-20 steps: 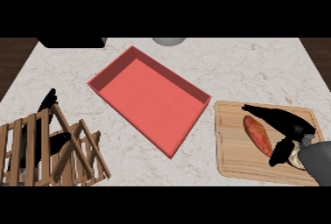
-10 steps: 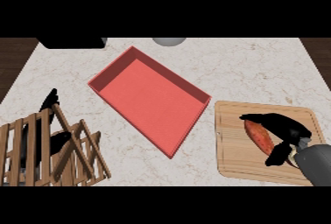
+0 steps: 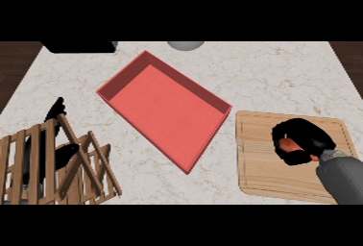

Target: Pick the sweet potato from the cutting board and place it in the cardboard box

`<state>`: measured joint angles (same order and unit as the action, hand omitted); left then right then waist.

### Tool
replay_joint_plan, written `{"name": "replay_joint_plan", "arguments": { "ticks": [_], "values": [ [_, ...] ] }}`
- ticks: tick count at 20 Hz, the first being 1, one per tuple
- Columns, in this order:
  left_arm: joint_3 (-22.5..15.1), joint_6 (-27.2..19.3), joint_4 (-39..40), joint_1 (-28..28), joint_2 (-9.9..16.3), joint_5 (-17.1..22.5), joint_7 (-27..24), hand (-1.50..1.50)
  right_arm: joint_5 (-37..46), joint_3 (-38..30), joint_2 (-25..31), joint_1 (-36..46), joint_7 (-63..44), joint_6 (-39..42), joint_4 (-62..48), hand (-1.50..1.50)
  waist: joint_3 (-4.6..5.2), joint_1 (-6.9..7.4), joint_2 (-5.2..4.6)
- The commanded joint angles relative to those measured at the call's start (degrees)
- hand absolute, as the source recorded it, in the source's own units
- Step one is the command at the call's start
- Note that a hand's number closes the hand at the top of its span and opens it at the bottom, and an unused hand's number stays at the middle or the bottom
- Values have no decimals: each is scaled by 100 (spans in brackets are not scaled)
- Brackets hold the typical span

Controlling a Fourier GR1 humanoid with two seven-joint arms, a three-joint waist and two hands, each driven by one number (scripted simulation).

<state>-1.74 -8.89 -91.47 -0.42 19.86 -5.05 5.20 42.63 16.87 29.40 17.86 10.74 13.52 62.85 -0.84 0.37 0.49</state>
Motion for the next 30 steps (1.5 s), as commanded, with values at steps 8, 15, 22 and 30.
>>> {"name": "replay_joint_plan", "arguments": {
  "ticks": [8,15,22,30],
  "values": [
    [47,234,402,100,-207,134,3,0,1120,-81,-835,964,-1309,-1286,-426,150,86,7,-62],
    [-20,105,423,-21,-431,-83,-120,0,1258,-395,-585,1074,-1292,-1482,-50,150,88,-78,-39],
    [40,160,58,-109,-333,-24,148,0,-131,-1048,-961,1435,-718,-913,1048,150,84,-80,-21],
    [109,210,380,30,-337,-111,-10,0,-1099,-1136,-1588,1649,-821,-333,2078,150,88,-61,-45]
  ]
}}
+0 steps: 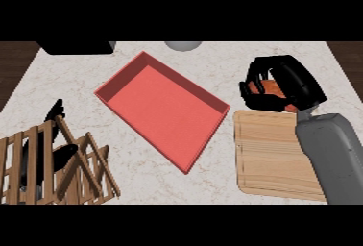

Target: Pick the sweet potato from the cutting board and place it in the cardboard box

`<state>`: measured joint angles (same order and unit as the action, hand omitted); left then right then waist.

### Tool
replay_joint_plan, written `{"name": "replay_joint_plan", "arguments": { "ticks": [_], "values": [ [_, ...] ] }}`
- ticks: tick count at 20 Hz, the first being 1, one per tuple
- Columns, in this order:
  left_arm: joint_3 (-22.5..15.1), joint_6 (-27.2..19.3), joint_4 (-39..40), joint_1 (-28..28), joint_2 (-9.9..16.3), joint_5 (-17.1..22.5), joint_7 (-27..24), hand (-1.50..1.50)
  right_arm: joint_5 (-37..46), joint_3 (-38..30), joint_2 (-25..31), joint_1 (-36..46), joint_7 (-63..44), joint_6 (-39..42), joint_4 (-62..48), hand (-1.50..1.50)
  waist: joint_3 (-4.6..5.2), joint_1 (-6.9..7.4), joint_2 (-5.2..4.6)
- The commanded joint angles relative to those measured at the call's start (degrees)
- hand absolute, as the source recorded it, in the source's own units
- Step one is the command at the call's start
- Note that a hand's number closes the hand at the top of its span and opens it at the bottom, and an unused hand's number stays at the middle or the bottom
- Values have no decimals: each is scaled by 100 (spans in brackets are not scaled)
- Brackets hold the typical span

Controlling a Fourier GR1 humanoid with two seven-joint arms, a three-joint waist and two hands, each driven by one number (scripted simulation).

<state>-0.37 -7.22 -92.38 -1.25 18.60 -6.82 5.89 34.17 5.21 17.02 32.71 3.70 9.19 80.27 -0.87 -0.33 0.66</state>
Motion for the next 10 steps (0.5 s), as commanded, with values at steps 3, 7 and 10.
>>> {"name": "replay_joint_plan", "arguments": {
  "ticks": [3,7,10],
  "values": [
    [-57,187,154,-126,-210,182,-37,0,-372,-5,-419,550,-625,421,585,150,91,61,-56],
    [-62,40,429,114,-355,18,-65,0,-343,75,-708,1065,-1180,575,560,150,92,46,-65],
    [-247,-6,112,-142,-431,-123,-73,0,10,351,-1194,1597,-1862,391,301,150,93,109,-62]
  ]
}}
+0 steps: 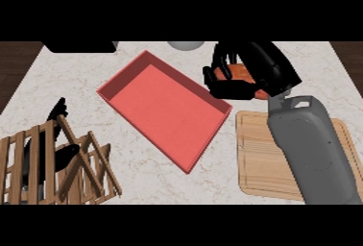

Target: Pick the sweet potato from the cutting board and place it in the cardboard box

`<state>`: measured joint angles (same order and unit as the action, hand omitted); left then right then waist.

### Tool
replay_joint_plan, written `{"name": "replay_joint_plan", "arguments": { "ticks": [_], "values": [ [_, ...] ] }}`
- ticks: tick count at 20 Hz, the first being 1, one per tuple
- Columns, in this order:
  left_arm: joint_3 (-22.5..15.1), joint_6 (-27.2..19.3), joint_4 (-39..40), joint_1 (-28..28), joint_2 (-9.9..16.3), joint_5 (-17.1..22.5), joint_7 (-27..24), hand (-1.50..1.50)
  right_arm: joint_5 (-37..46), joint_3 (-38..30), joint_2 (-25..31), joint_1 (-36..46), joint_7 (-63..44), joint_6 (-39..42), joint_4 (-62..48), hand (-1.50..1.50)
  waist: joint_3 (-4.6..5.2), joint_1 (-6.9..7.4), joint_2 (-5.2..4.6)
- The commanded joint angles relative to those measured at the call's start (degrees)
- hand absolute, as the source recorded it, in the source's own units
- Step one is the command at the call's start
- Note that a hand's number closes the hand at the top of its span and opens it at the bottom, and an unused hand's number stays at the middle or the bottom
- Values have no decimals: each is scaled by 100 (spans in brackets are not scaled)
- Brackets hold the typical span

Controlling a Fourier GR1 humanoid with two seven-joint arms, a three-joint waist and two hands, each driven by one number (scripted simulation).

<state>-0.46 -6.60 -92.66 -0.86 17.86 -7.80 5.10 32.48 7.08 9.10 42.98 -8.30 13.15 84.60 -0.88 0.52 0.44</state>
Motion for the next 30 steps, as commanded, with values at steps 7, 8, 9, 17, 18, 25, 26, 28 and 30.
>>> {"name": "replay_joint_plan", "arguments": {
  "ticks": [7,8,9,17,18,25,26,28,30],
  "values": [
    [-189,109,45,-213,-306,104,38,0,574,396,-892,1237,-527,-632,-1806,150,92,133,-77],
    [-197,-10,525,303,-417,-1,58,0,456,465,-896,1420,-482,-739,-2212,150,96,136,-120],
    [-189,132,51,305,-280,73,451,0,414,526,-899,1649,-573,-826,-2424,150,91,154,-92],
    [-138,153,289,239,-306,3,180,0,-126,1310,-908,1947,-537,-1591,-4035,150,94,238,-106],
    [-259,35,404,426,-465,-90,223,0,-165,1151,-909,2326,-501,-1657,-4429,150,96,301,-144],
    [-213,148,503,411,-414,11,35,0,-1229,1622,-910,2413,-330,-2263,-5005,-150,95,386,-146],
    [-227,249,570,999,-328,4,422,0,-1229,1596,-910,2489,-136,-2346,-5283,-150,93,426,-201],
    [-271,145,500,491,-410,-48,105,0,-1533,1533,-910,2227,186,-2678,-5341,-150,93,485,-197],
    [-215,213,536,673,-373,33,130,0,-1925,1509,-910,1989,397,-3234,-5071,-150,90,532,-205]
  ]
}}
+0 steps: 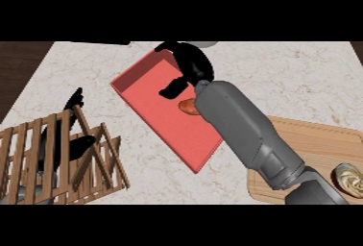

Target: Pick the sweet potato from the cutting board and place it in the cardboard box

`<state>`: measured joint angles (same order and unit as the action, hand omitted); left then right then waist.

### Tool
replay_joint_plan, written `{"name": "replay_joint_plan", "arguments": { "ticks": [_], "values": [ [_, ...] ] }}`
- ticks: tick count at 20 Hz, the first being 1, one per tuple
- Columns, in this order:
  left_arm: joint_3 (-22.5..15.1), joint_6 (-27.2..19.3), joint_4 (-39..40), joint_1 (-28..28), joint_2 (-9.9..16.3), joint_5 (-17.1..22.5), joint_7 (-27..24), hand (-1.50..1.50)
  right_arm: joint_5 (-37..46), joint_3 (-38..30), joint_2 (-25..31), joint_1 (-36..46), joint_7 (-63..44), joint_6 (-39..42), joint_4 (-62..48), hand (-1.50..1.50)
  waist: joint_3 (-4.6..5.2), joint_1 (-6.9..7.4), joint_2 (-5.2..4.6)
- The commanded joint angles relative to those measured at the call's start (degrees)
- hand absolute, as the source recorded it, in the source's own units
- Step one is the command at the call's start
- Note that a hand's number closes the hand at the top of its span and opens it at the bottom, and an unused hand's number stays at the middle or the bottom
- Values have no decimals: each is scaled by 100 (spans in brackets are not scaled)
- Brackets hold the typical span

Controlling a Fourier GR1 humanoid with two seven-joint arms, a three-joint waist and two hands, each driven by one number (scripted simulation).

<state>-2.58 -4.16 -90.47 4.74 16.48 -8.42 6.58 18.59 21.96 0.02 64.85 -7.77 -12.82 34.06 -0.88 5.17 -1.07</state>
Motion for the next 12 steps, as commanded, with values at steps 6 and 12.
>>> {"name": "replay_joint_plan", "arguments": {
  "ticks": [6,12],
  "values": [
    [17,-199,227,-39,-287,29,144,0,-1411,-1111,-2,53,879,-1109,45,-150,84,-202,-2],
    [99,-105,17,-499,-187,129,-137,0,-2116,-2089,226,124,1486,-806,-85,-150,86,-325,47]
  ]
}}
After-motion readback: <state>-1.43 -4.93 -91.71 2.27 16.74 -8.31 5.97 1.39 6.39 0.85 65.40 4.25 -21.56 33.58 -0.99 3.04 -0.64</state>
